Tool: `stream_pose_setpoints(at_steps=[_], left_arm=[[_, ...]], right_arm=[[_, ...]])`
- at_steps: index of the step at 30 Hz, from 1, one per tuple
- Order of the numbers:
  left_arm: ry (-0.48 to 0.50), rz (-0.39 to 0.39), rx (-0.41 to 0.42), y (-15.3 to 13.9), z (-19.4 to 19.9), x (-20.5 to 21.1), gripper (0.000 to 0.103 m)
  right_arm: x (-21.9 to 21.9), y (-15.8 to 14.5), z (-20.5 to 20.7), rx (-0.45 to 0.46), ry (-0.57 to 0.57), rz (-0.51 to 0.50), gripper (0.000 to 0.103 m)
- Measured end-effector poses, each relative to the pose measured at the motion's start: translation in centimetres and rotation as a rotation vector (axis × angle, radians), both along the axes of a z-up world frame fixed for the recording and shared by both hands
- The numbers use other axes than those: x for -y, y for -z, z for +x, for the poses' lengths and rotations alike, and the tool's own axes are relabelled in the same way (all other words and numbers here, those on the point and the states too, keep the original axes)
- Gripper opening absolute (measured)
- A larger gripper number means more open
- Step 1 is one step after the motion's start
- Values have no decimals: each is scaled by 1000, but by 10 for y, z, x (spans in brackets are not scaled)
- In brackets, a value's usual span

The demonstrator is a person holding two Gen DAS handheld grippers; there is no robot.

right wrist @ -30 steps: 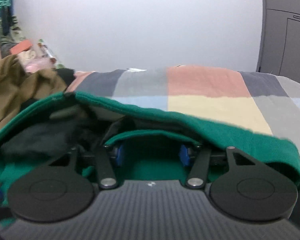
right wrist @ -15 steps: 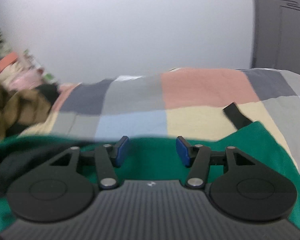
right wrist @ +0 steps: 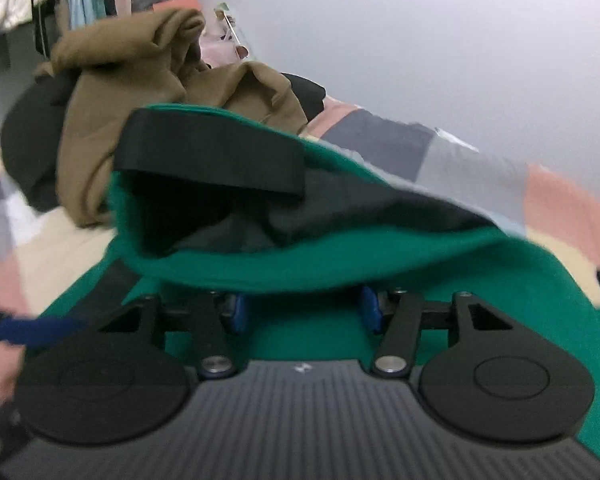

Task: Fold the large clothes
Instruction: 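Press the folded hoodie flat with both open grippers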

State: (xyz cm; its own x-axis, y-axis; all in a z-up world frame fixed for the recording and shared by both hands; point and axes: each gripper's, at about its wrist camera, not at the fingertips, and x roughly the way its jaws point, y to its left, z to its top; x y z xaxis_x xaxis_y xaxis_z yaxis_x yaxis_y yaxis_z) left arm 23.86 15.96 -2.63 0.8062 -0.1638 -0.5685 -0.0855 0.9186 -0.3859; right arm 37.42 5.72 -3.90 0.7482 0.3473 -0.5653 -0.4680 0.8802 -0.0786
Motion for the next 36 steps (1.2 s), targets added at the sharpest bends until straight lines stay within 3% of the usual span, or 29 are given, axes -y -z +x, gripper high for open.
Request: stream_pose_setpoints(at_steps=[7,10,18,24,30,36], left_arm=[[2,-20,18,4,4,-3,82],[10,-30,25,8,8,-6,82],[23,-36,53,6,7,-2,82],[47,27,107,-8,-4,14,82],[101,103,126,-11,-10,38,82],[131,151,50,11,2,52,82]], right_arm=[[-22,0,71,0,135,8,53],[-21,2,82,-12,174,35,53],[19,-19,17,27,135,72,53],[78,-29,-51,26,198,101,54],[122,-21,-91,3,276,136,54],[139,15,-88,-60,310,161,54]])
